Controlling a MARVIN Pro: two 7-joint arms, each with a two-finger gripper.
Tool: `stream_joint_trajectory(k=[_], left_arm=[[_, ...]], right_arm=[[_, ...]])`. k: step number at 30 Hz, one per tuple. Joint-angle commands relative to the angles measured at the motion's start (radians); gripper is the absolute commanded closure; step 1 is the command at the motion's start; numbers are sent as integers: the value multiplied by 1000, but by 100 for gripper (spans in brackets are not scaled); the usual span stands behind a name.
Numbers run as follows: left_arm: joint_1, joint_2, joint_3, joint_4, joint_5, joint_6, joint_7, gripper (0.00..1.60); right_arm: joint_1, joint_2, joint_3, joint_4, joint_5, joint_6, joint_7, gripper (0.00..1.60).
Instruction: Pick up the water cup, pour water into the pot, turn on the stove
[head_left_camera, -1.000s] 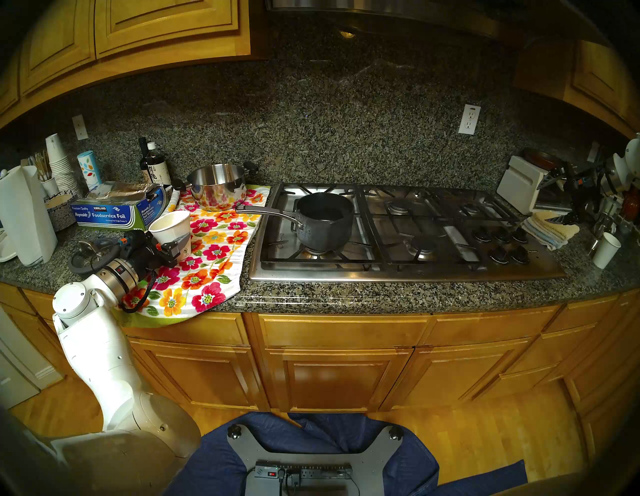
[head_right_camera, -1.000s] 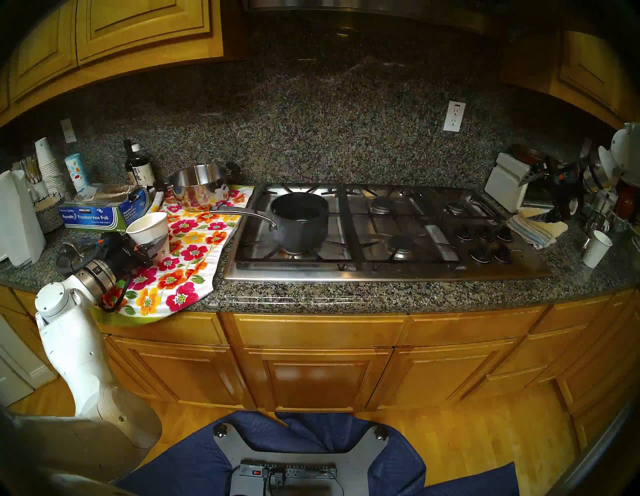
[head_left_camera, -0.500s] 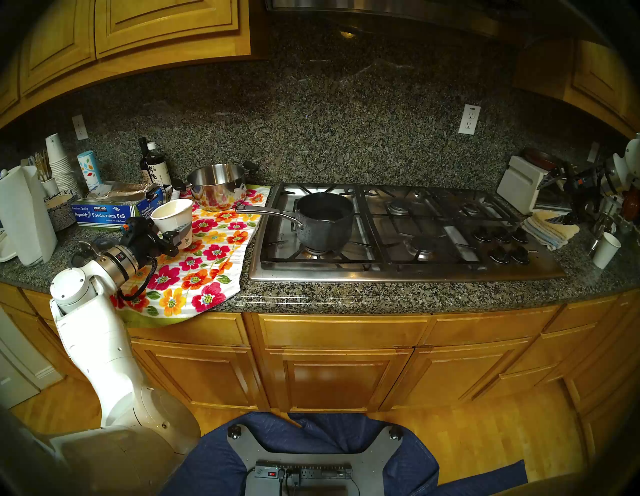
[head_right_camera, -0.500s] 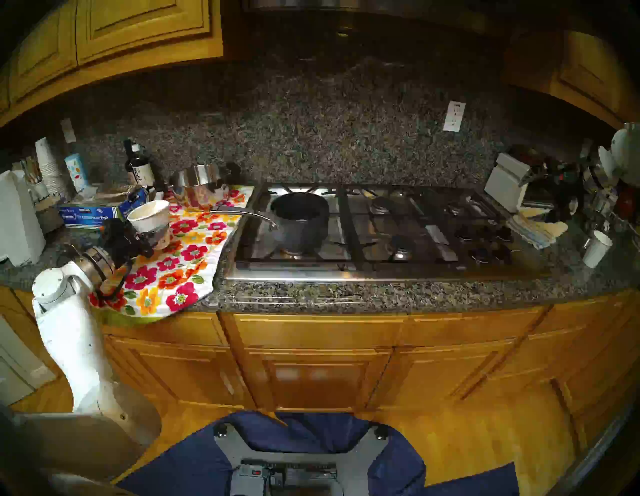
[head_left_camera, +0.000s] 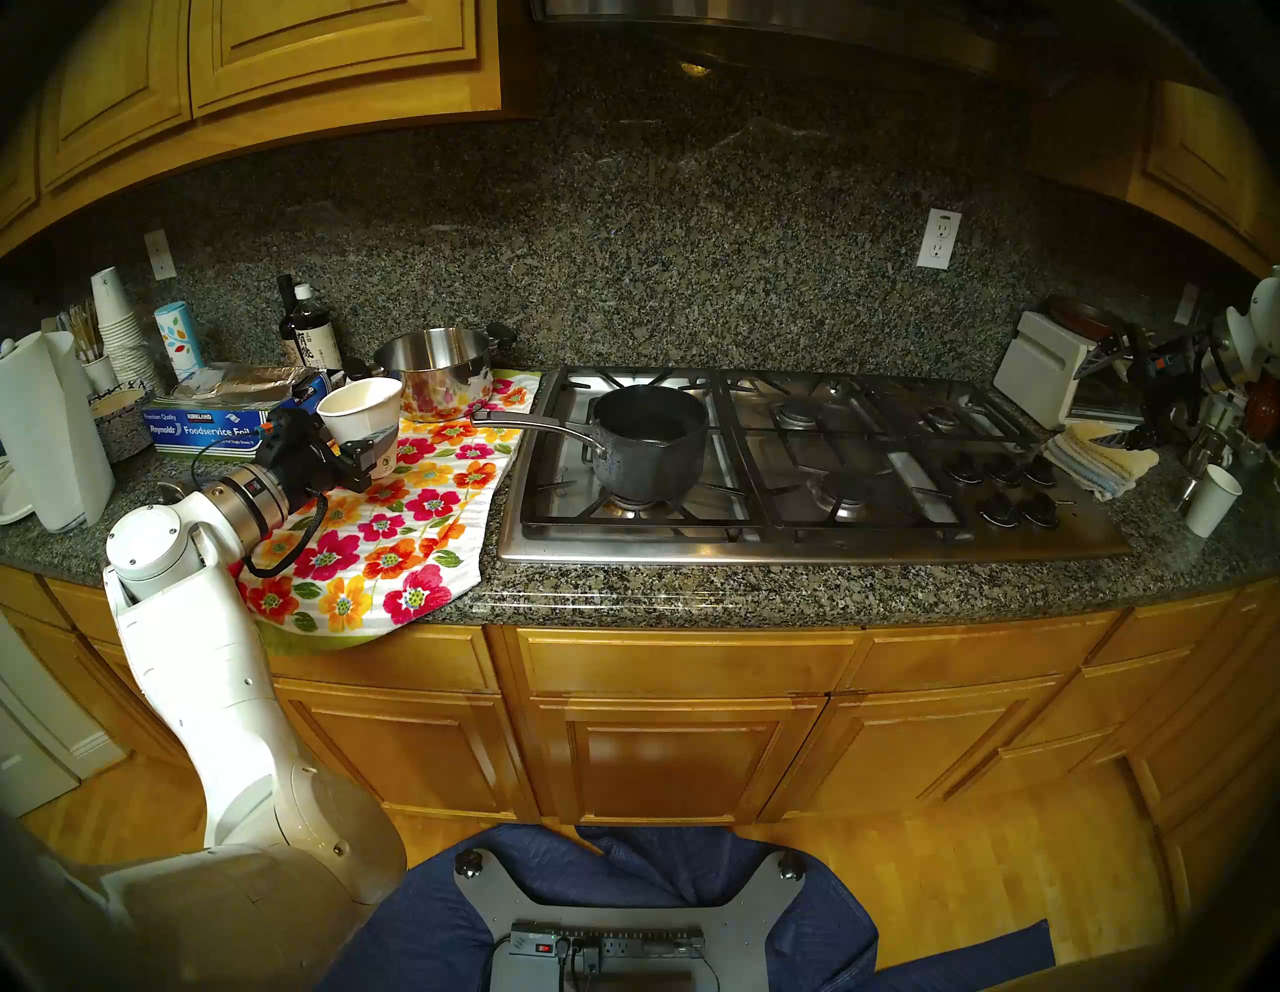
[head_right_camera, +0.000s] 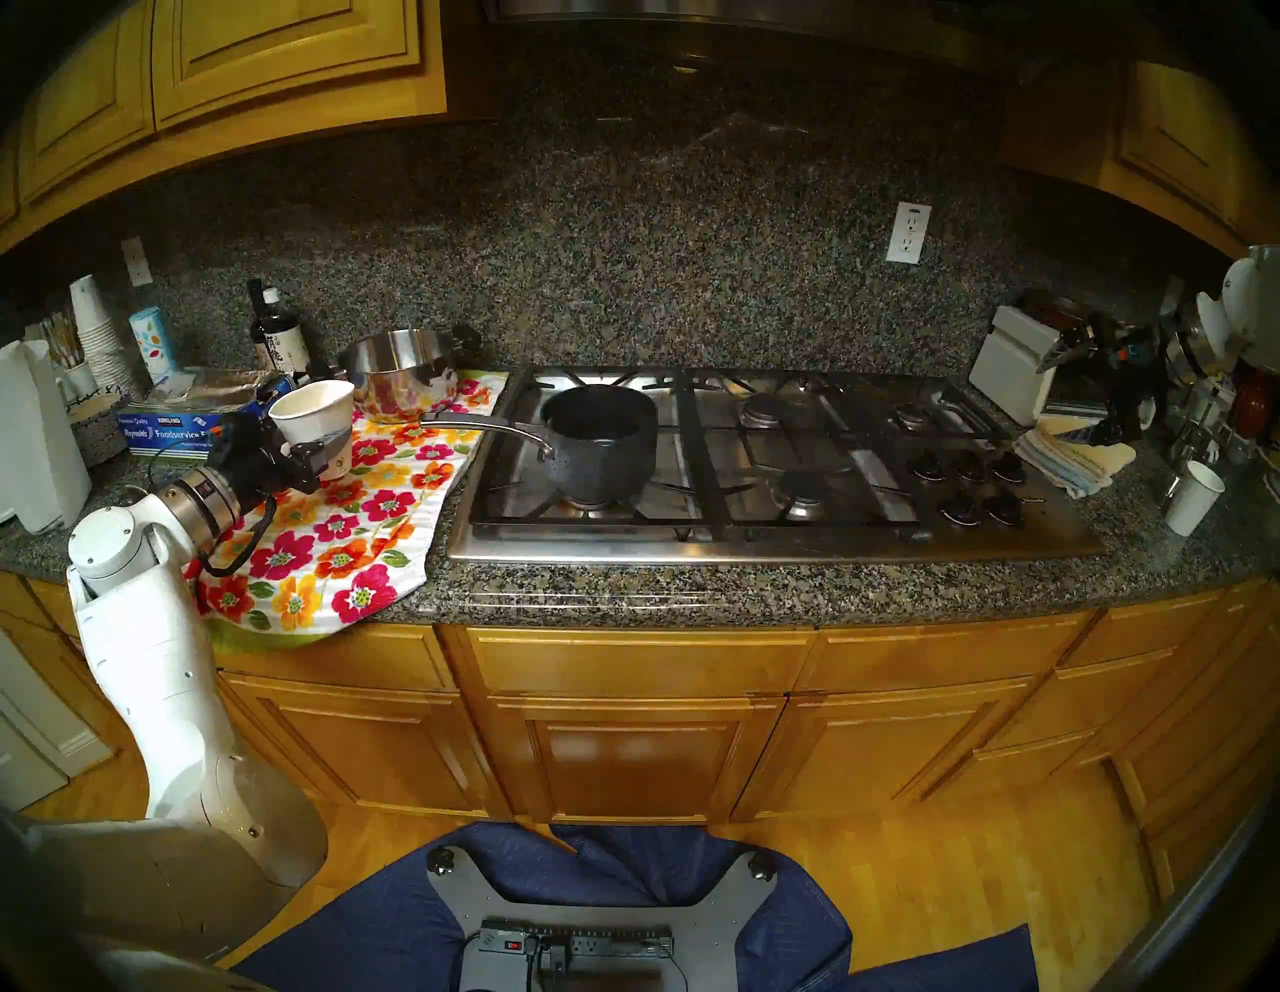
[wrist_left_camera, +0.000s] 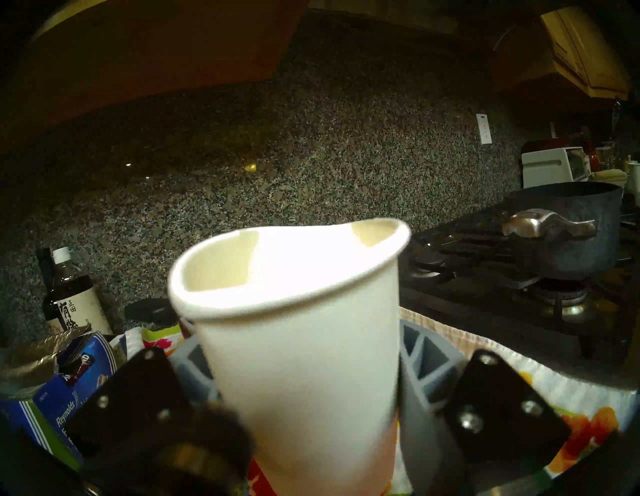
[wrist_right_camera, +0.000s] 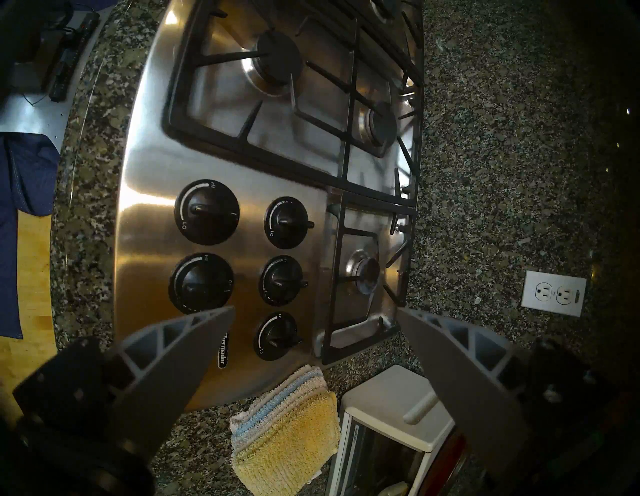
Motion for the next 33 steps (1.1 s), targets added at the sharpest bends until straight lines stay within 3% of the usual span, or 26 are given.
stream_joint_trajectory(k=[1,22,33], left_arm=[[-66,5,30,-38,-4,6,12,105],[-110,35,100,-68,2,37,-5,104],[-94,35,127,-159,-10,72,-80,104]], right_arm=[[26,-9,7,20,4,-1,-7,0],[25,-9,7,20,4,-1,-7,0],[26,-9,7,20,4,-1,-7,0]])
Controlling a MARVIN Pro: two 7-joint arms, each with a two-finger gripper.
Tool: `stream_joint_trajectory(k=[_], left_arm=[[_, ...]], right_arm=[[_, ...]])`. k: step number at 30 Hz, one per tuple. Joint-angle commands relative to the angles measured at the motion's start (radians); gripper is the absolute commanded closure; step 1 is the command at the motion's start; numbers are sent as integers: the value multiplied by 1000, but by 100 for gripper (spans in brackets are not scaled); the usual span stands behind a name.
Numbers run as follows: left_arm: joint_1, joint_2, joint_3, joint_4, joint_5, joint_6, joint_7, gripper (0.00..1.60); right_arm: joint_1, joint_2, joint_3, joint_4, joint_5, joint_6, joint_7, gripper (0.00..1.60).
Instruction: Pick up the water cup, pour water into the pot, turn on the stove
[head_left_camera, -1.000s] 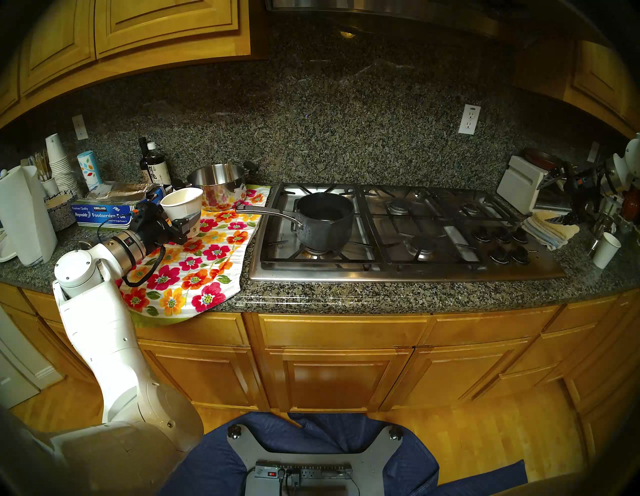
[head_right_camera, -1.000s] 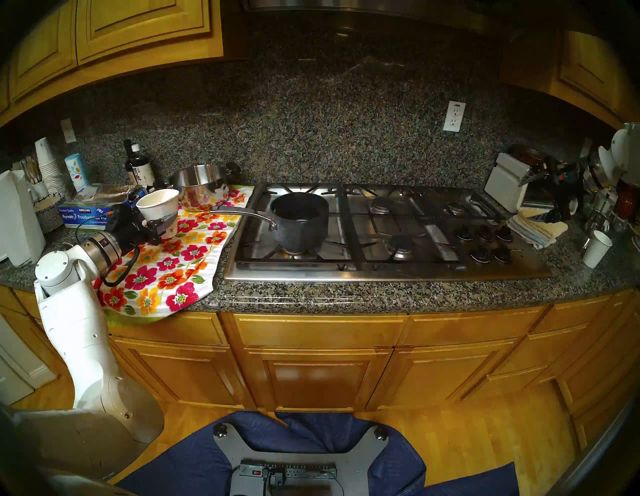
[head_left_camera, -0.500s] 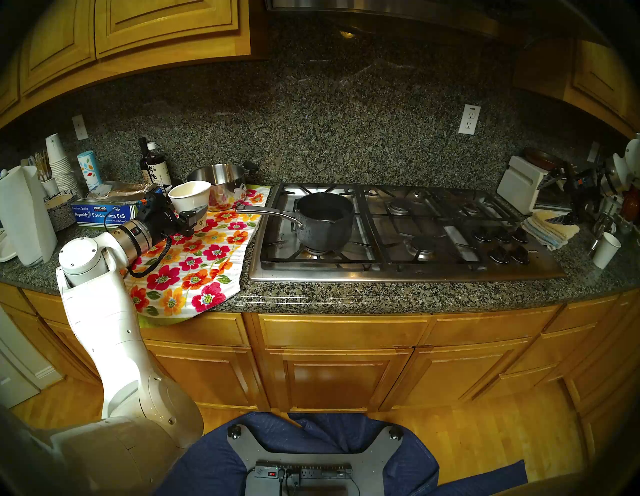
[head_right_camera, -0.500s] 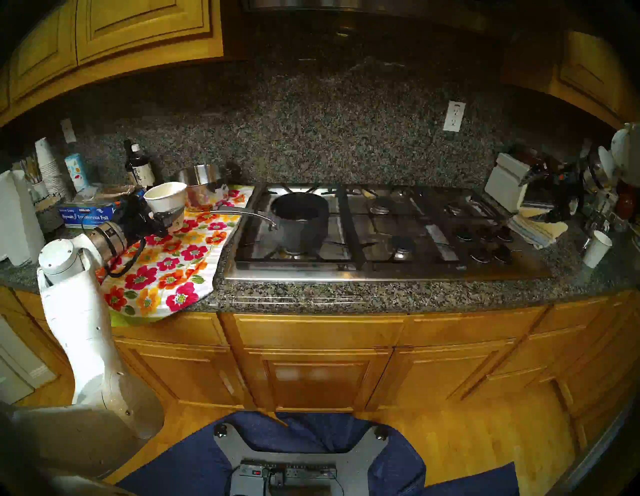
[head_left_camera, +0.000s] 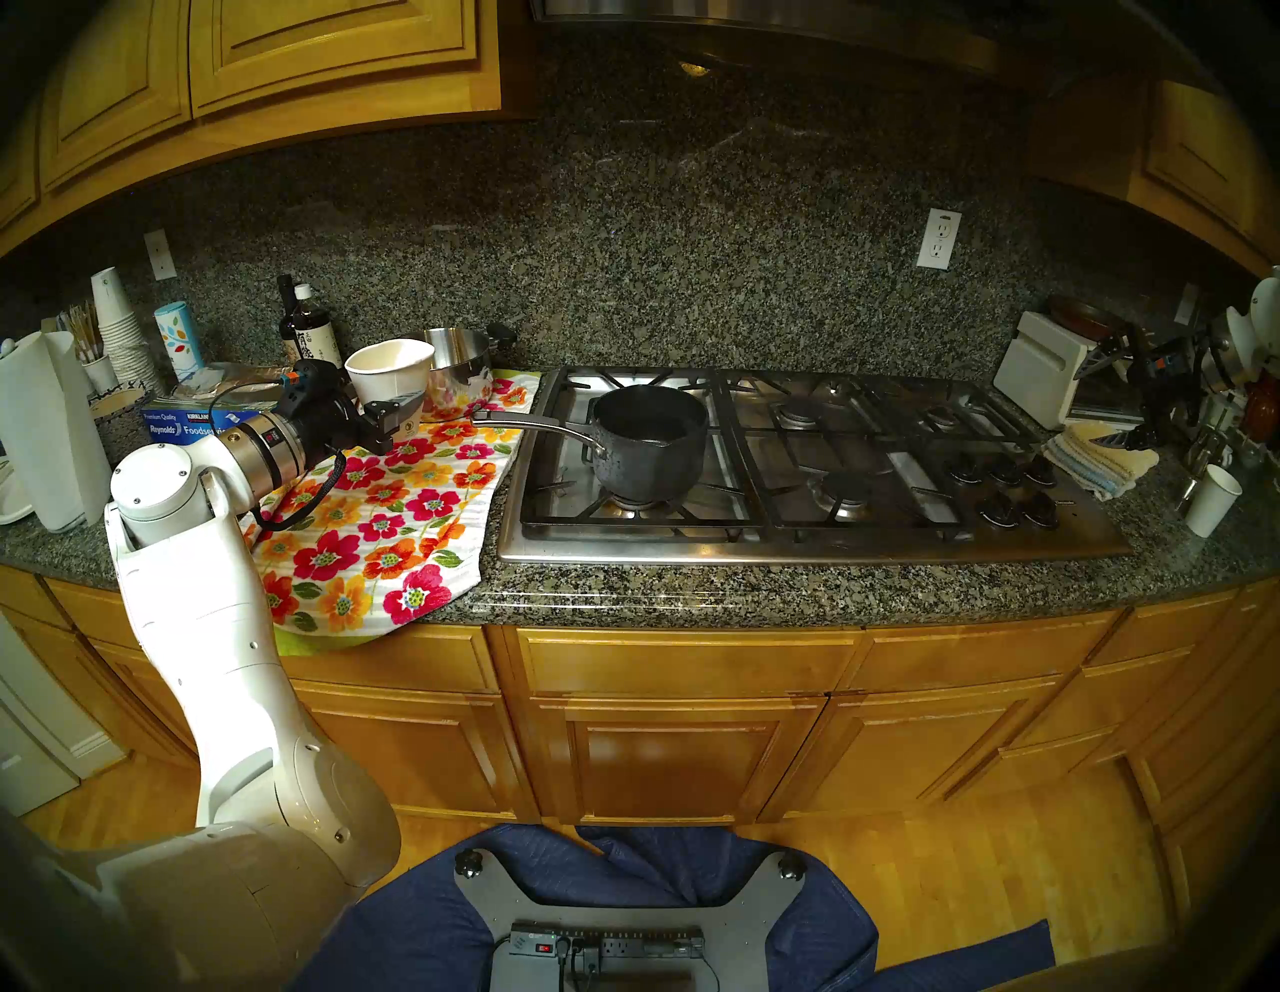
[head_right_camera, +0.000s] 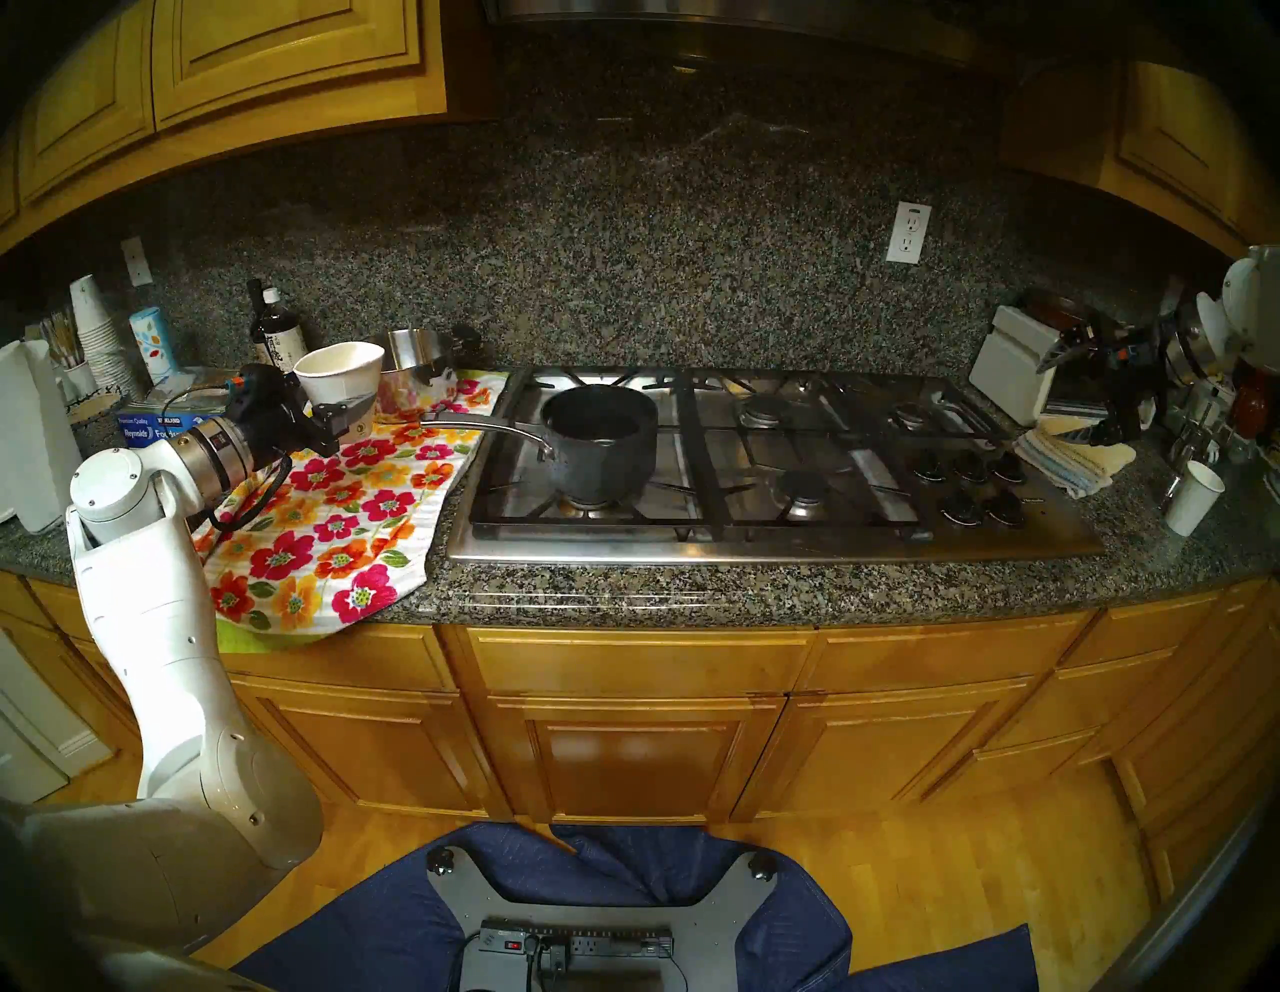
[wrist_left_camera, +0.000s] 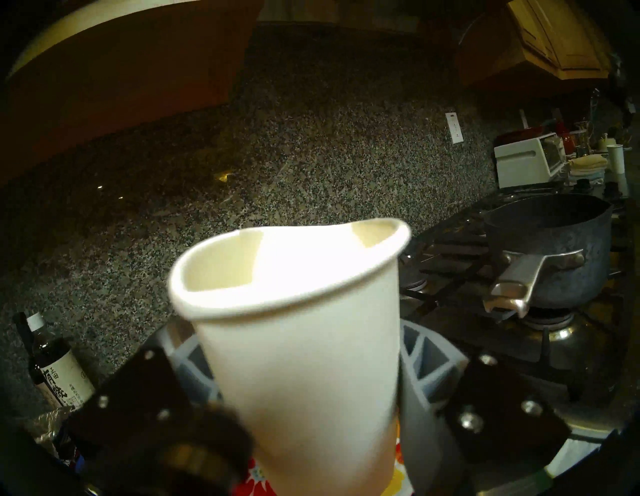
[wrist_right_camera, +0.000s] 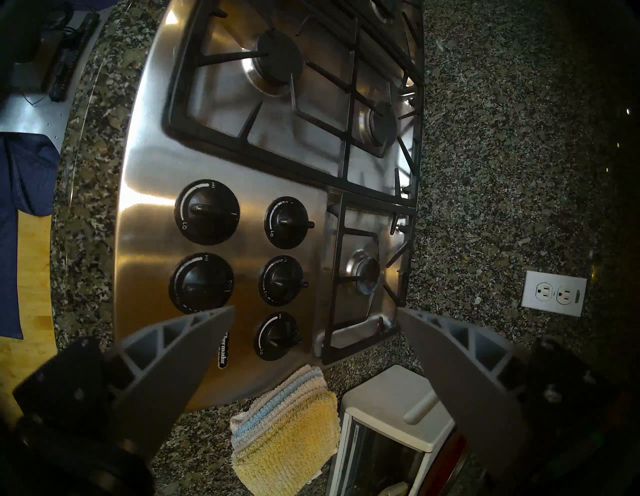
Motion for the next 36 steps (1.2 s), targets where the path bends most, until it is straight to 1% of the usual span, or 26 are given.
stream_joint_trajectory(k=[1,7,8,11,12,14,19,22,31,36], left_arm=[[-39,9,11,-96,-32,22,-43,104],[-19,6,13,-162,-34,67,-100,104],[-19,6,13,-162,-34,67,-100,104],[-5,4,14,-200,-33,98,-131,104],[5,2,13,-222,-32,130,-156,104],[5,4,13,-224,-34,133,-157,104],[39,-6,15,-299,-28,195,-157,105],[55,-3,27,-323,-32,221,-157,105],[80,-5,66,-363,-29,278,-157,105],[99,-18,97,-380,-22,291,-157,105]], right_arm=[[26,-9,7,20,4,-1,-7,0],[26,-9,7,20,4,-1,-7,0],[26,-9,7,20,4,-1,-7,0],[26,-9,7,20,4,-1,-7,0],[26,-9,7,20,4,-1,-7,0],[26,-9,7,20,4,-1,-7,0],[26,-9,7,20,4,-1,-8,0],[26,-9,7,20,4,-1,-8,0],[26,-9,7,20,4,-1,-8,0],[26,-9,7,20,4,-1,-8,0]])
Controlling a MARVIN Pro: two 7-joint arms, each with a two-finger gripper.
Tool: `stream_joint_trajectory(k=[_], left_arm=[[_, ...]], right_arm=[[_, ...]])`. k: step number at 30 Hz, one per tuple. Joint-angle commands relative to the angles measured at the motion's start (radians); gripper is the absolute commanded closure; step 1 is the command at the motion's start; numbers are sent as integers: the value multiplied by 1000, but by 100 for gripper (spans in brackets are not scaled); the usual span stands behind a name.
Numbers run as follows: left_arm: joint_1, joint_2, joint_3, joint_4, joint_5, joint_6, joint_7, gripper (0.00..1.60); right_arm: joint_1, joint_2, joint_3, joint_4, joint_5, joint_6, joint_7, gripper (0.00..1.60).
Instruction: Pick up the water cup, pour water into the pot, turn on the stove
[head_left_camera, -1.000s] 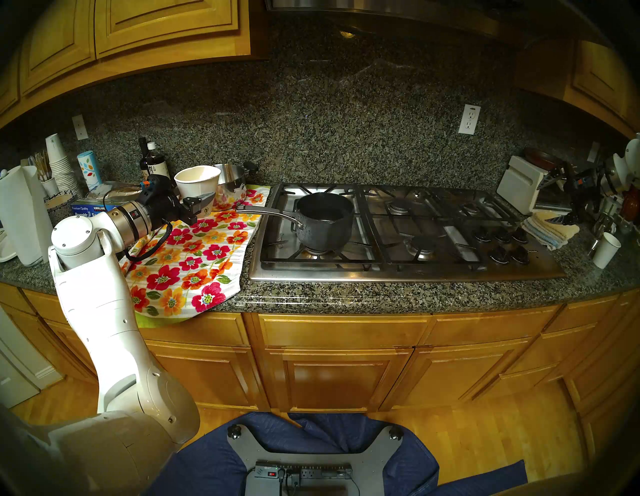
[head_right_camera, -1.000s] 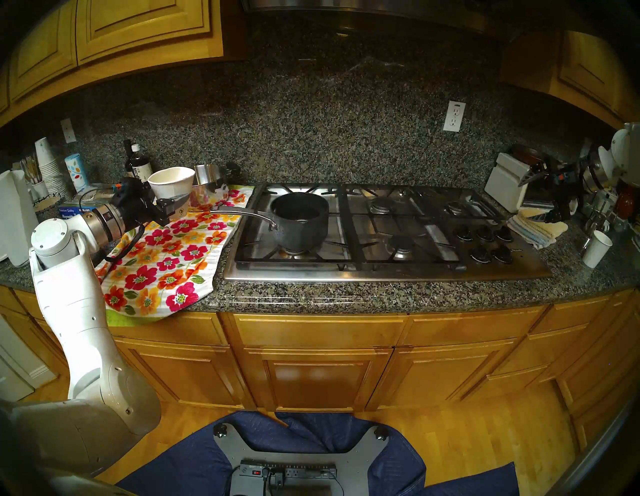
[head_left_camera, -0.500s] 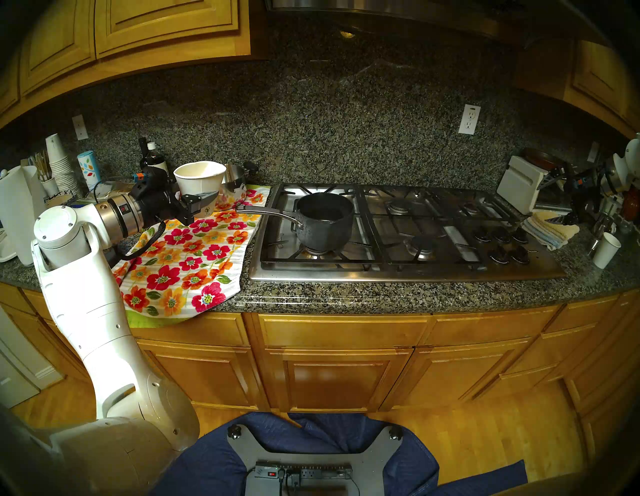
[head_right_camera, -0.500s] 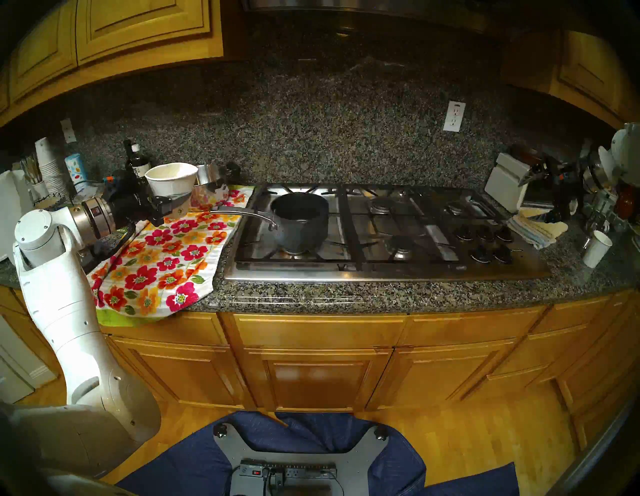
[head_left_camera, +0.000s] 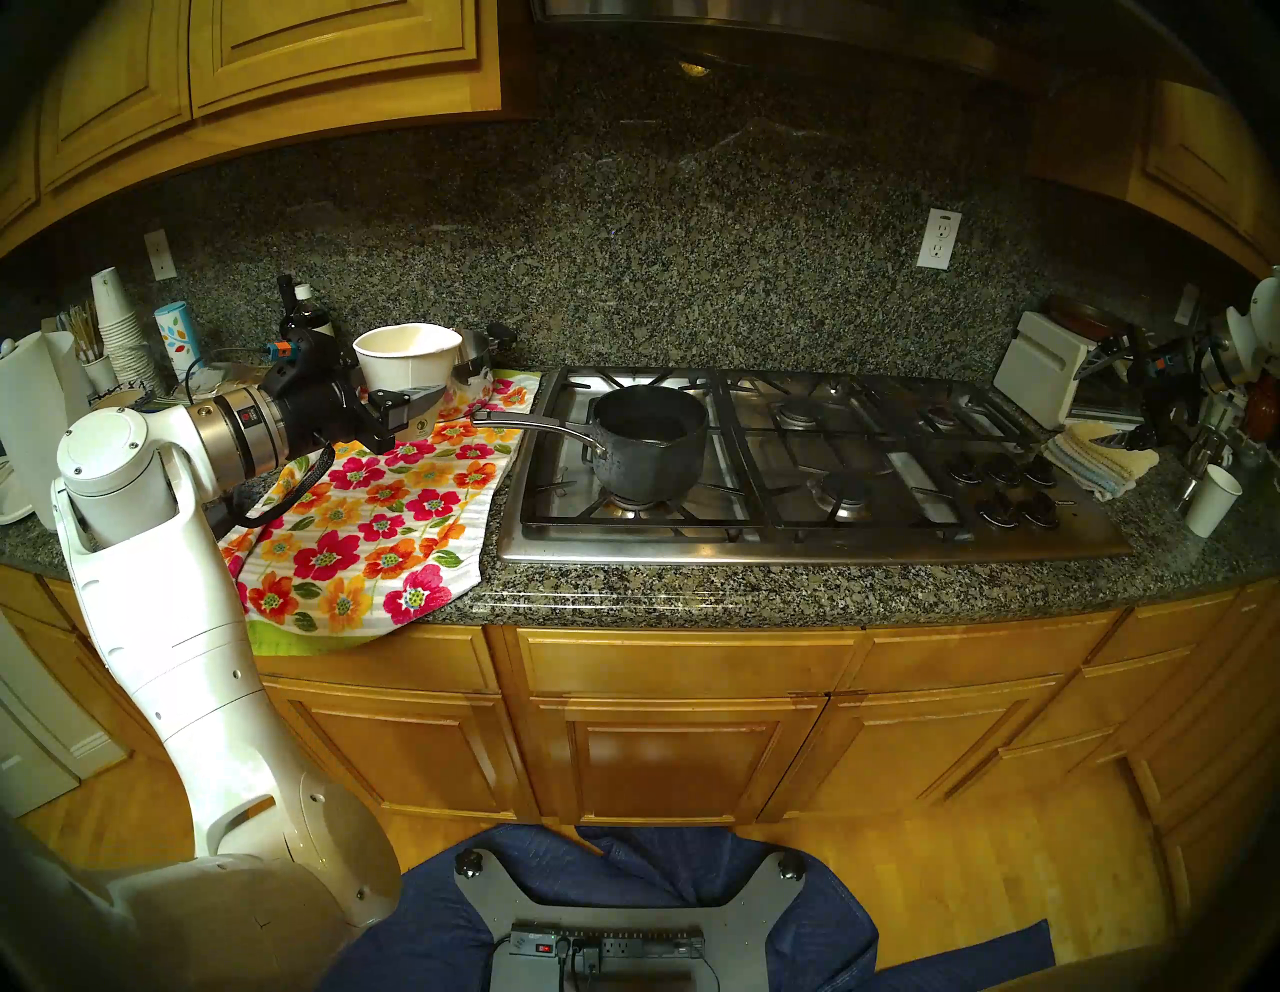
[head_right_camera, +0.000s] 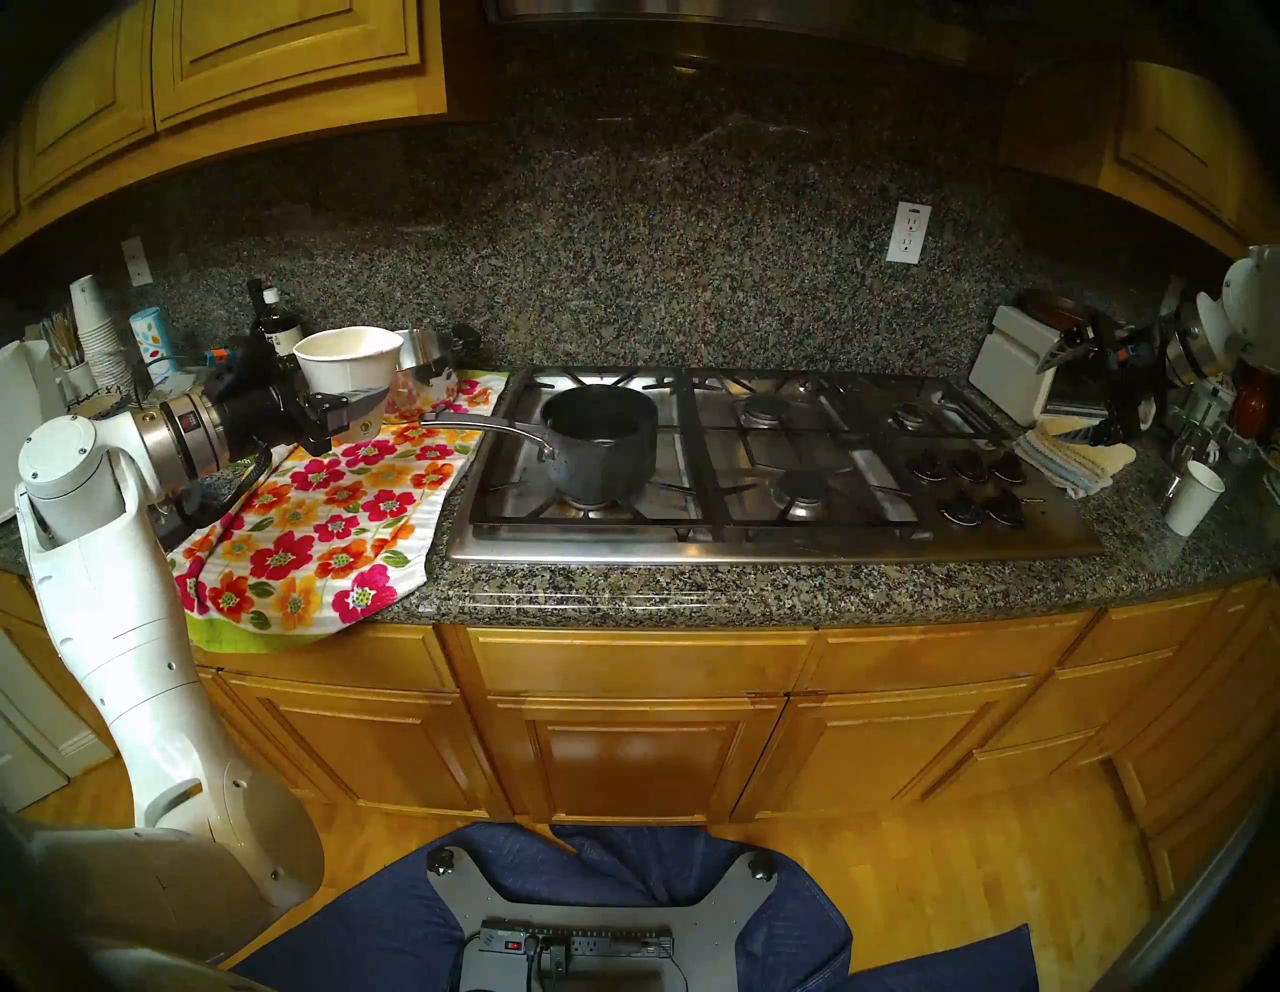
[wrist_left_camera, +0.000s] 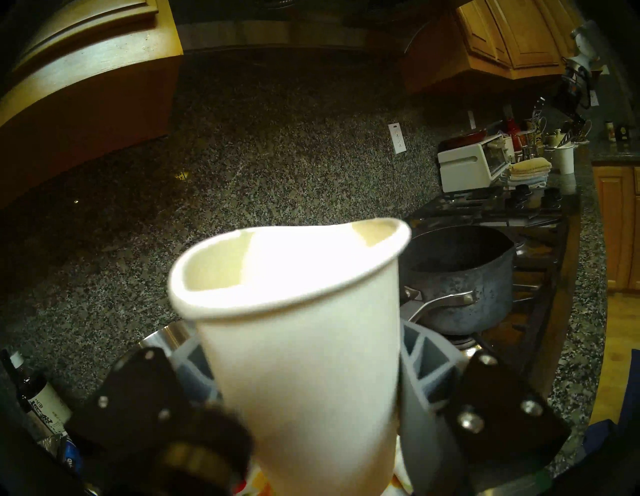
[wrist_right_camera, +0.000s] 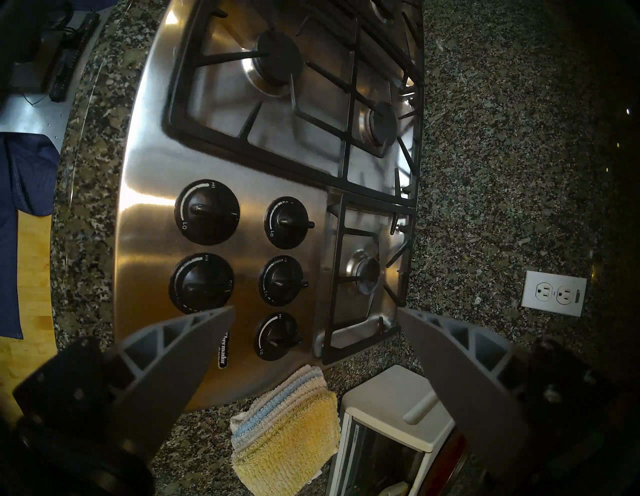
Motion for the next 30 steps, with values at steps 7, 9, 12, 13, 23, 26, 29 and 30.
stream_joint_trajectory(k=[7,9,12,13,23,26,29,30], left_arm=[[15,-22,81,-58,-1,38,3,105],[18,-26,96,-55,3,41,3,105],[20,-30,119,-47,9,42,3,105],[20,-33,128,-44,11,41,10,105],[-15,-51,226,30,49,34,58,105],[-34,-56,254,61,61,33,71,105],[-54,-56,279,94,75,26,82,105],[-63,-56,286,106,80,23,86,105]], right_arm=[[26,-9,7,20,4,-1,-8,0],[26,-9,7,20,4,-1,-8,0],[26,-9,7,20,4,-1,-8,0],[26,-9,7,20,4,-1,-8,0],[26,-9,7,20,4,-1,-8,0],[26,-9,7,20,4,-1,-8,0],[26,-9,7,20,4,-1,-7,0],[26,-9,7,20,4,-1,-7,0]])
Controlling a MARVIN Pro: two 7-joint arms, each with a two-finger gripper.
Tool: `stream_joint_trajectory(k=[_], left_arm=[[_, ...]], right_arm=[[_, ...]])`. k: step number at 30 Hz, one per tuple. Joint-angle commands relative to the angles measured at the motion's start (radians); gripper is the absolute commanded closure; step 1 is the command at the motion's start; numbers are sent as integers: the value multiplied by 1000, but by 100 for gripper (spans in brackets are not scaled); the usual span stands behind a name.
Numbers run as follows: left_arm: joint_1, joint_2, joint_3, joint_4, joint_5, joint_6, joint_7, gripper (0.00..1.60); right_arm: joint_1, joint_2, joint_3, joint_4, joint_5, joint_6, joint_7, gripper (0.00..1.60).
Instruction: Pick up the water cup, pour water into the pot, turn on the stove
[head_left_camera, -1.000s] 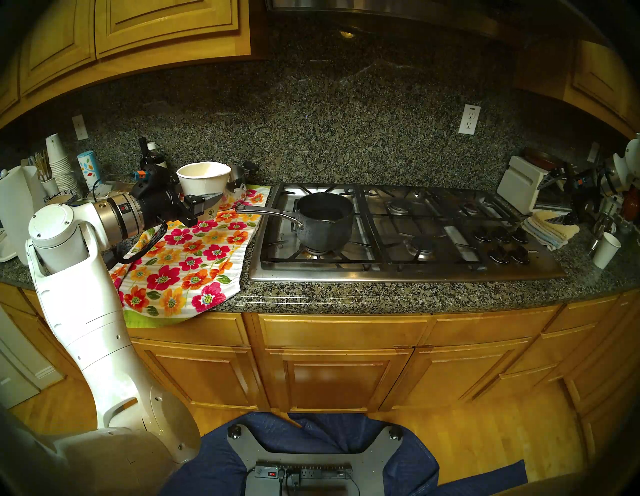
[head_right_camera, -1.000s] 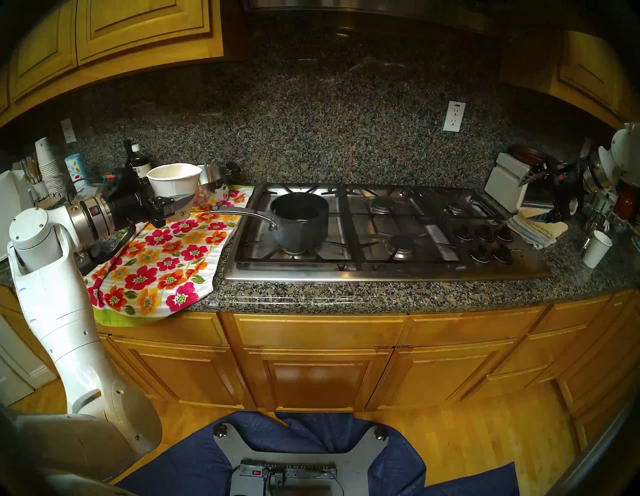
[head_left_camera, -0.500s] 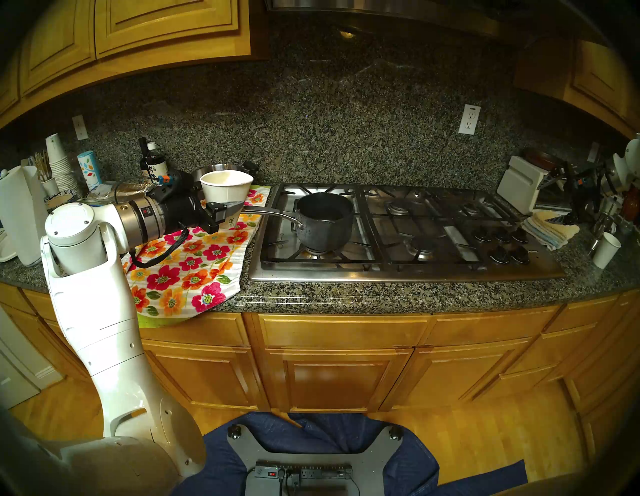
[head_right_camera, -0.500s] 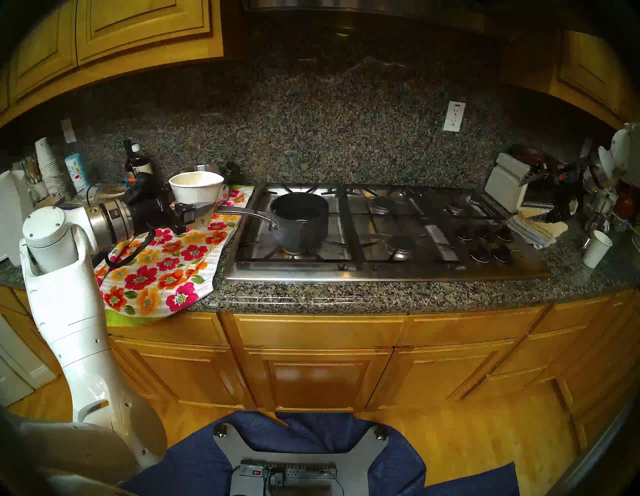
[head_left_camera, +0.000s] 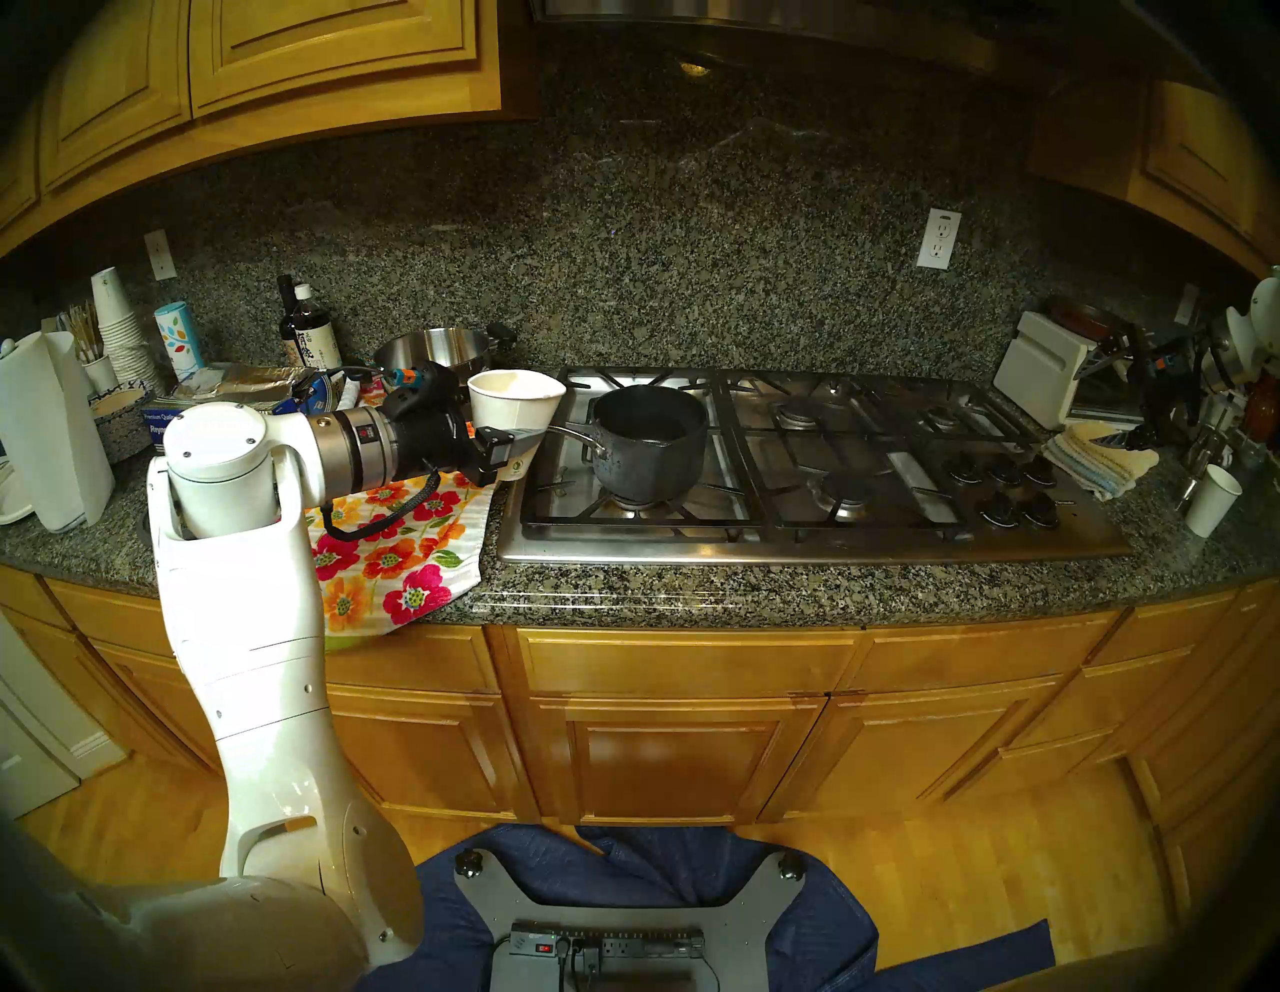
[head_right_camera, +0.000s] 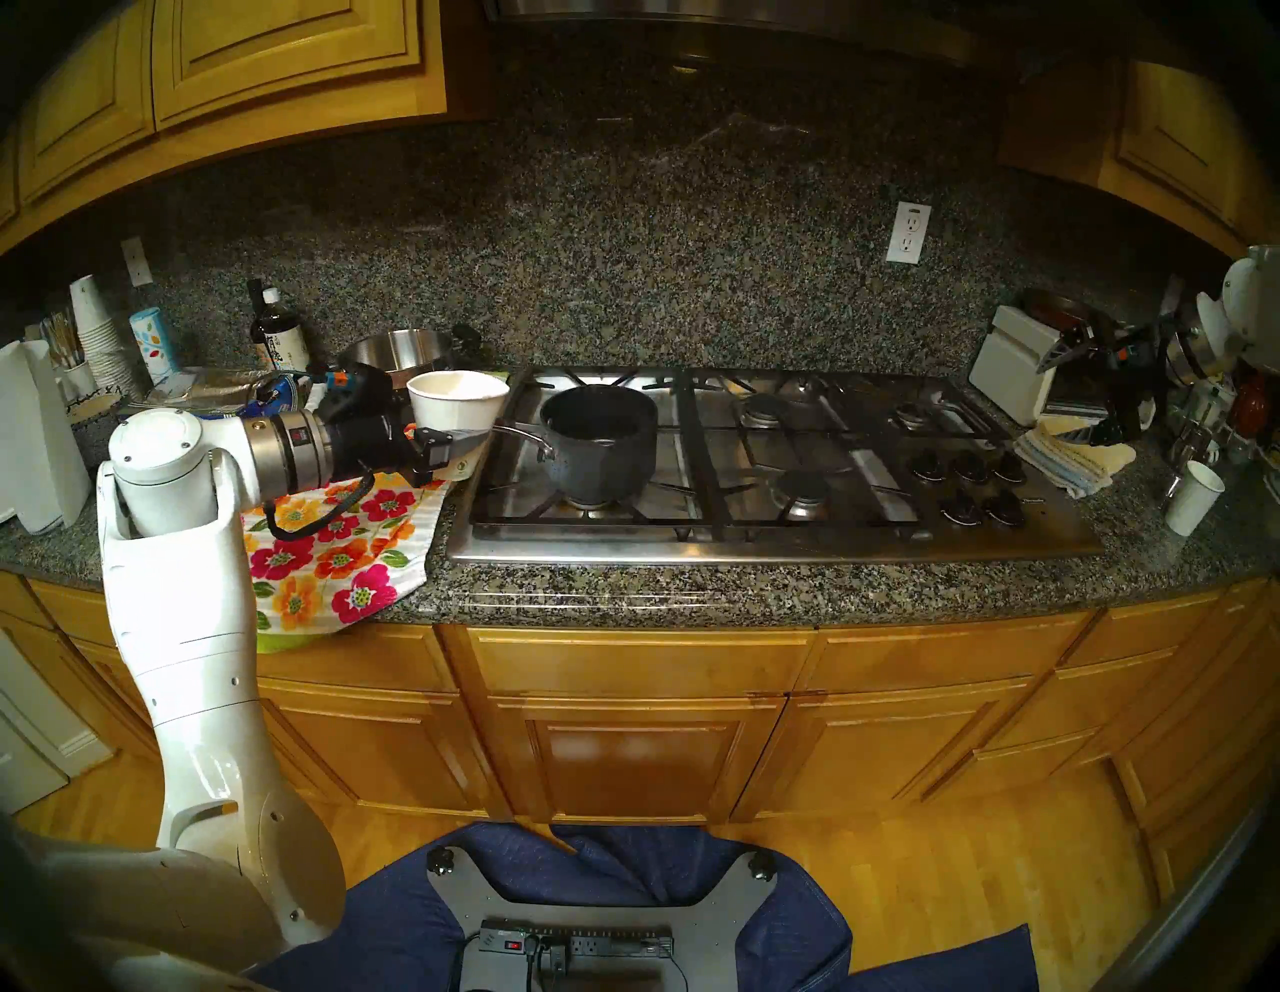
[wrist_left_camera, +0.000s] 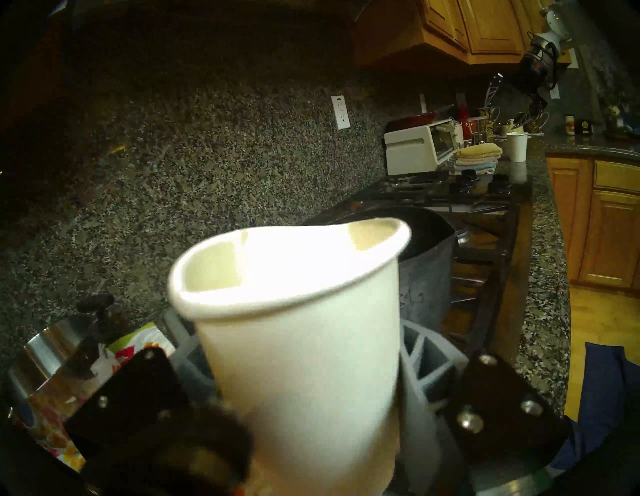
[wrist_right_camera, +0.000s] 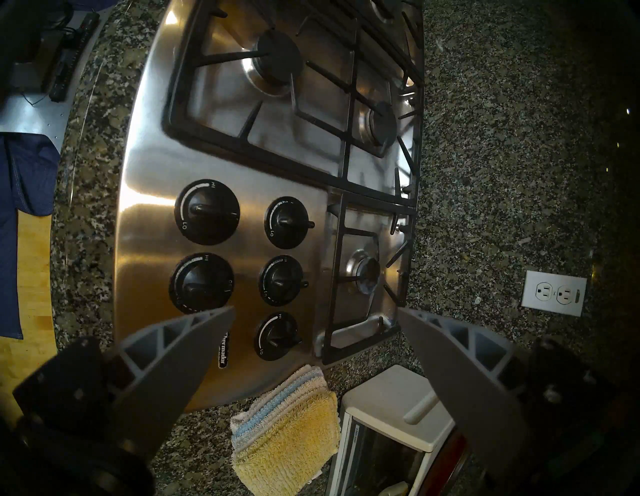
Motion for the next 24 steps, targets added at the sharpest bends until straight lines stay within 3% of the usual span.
stream_joint_trajectory(k=[1,12,24], left_arm=[[-100,-4,51,40,17,-15,32,105],[-155,25,92,98,44,-46,36,105],[-151,115,77,62,36,-81,-54,104]], right_arm=[[26,-9,7,20,4,-1,-7,0],[26,-9,7,20,4,-1,-7,0],[26,-9,7,20,4,-1,-7,0]])
